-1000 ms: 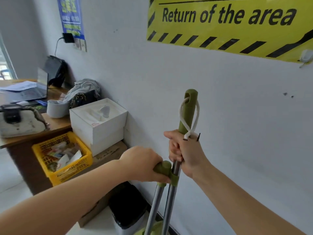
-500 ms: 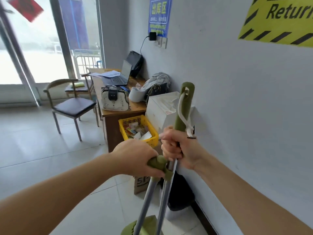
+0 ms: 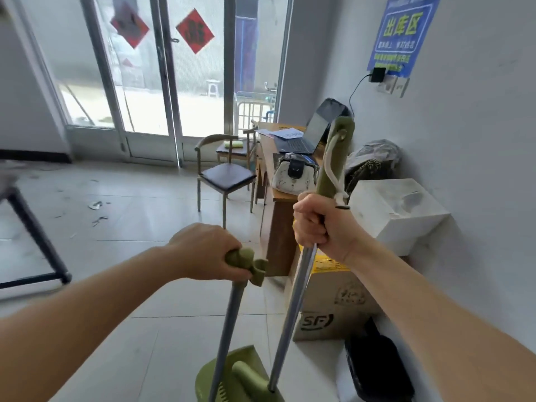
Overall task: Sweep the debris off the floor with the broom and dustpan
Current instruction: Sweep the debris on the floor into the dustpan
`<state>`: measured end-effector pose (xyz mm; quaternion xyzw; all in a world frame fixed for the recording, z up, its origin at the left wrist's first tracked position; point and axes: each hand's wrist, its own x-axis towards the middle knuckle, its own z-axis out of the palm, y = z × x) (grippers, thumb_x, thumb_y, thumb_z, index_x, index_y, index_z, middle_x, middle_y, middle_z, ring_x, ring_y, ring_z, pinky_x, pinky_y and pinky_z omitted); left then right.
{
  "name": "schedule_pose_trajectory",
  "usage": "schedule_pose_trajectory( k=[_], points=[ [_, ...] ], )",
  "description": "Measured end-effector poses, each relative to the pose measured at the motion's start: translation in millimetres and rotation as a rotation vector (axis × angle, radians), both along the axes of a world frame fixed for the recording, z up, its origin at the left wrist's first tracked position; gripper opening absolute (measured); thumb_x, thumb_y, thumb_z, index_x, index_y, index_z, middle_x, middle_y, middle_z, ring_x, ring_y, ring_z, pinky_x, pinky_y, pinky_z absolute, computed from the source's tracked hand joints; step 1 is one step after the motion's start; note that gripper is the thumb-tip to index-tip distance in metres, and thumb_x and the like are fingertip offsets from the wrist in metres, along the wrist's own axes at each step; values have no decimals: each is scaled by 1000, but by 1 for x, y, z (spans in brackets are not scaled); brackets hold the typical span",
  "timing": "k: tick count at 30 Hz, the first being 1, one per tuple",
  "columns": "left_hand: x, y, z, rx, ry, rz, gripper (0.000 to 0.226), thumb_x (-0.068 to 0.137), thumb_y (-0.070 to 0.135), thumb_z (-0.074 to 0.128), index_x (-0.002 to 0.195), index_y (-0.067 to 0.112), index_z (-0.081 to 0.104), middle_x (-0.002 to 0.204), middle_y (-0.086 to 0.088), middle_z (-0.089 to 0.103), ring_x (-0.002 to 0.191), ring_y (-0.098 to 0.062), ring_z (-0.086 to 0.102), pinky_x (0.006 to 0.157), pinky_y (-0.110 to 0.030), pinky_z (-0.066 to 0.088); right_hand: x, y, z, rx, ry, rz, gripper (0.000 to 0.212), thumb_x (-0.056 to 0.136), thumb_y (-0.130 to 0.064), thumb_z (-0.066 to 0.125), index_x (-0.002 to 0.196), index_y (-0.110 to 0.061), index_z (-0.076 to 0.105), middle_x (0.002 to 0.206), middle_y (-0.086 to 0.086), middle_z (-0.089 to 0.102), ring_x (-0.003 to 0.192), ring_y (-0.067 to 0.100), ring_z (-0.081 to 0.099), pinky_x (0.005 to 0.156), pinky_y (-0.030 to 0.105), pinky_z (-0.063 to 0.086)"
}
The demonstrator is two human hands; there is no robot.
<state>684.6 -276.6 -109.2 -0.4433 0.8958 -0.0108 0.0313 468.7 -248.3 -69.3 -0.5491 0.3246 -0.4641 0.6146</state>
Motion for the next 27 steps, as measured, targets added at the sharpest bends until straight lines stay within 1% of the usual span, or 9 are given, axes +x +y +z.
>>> schedule_pose_trajectory(
  k=[3,6,11,15,19,22,24,26,27],
  points=[
    [20,-6,-6,-6,28,120,48,80,71,55,62,28,44,60,10,49,52,-5,43,49,-19,27,18,-21,-5,6,17,-95,40,78,-10,52,42,-19,39,36,-3,34,31,11,28,39,22,29],
    [40,-14,-13,1,49,268,48,77,73,55,64,27,49,64,9,54,57,-7,49,50,-23,32,31,-43,-11,-2,75,-180,48,88,-7,51,43,-19,39,39,-2,34,37,15,27,45,26,28],
    [60,-30,-23,-6,81,458,45,79,71,55,66,28,50,68,10,57,63,-9,53,53,-24,37,44,-78,-14,-50,182,-265,40,92,-13,54,53,-15,43,41,-4,41,39,13,38,48,26,39],
    [67,-45,-31,-7,84,565,43,81,68,54,64,29,47,71,11,56,66,-10,53,52,-26,35,49,-109,-14,-66,199,-256,34,92,-20,57,61,-15,46,43,-6,46,39,10,43,50,25,43],
    [68,-57,-31,-25,43,644,42,84,68,52,74,27,54,71,12,52,65,-9,49,51,-25,32,52,-139,-21,-112,310,-193,31,92,-35,57,69,-16,55,58,0,56,54,9,54,66,23,50],
    [71,-66,-31,-47,31,719,45,83,69,51,84,25,61,74,13,52,72,-13,53,53,-26,34,50,-164,-32,-177,552,-160,41,88,-53,53,87,-13,61,79,2,63,74,12,59,72,24,47],
    [75,-71,-32,-61,51,777,47,82,71,52,85,26,63,80,12,52,75,-12,55,55,-26,36,48,-181,-39,-284,893,-179,54,84,-67,46,89,-15,62,84,-1,63,81,17,60,76,30,50],
    [79,-76,-34,-78,82,832,49,81,73,52,87,26,64,85,11,50,78,-12,56,60,-27,40,49,-192,-42,-376,1210,-179,61,81,-76,37,78,-19,57,79,-2,64,72,16,64,69,29,52],
    [81,-78,-37,-88,93,859,49,81,73,51,87,26,64,86,10,49,78,-13,57,62,-27,42,50,-197,-43,-383,1268,-156,62,80,-78,36,74,-19,55,75,-2,64,64,15,65,62,26,51]
  ],
)
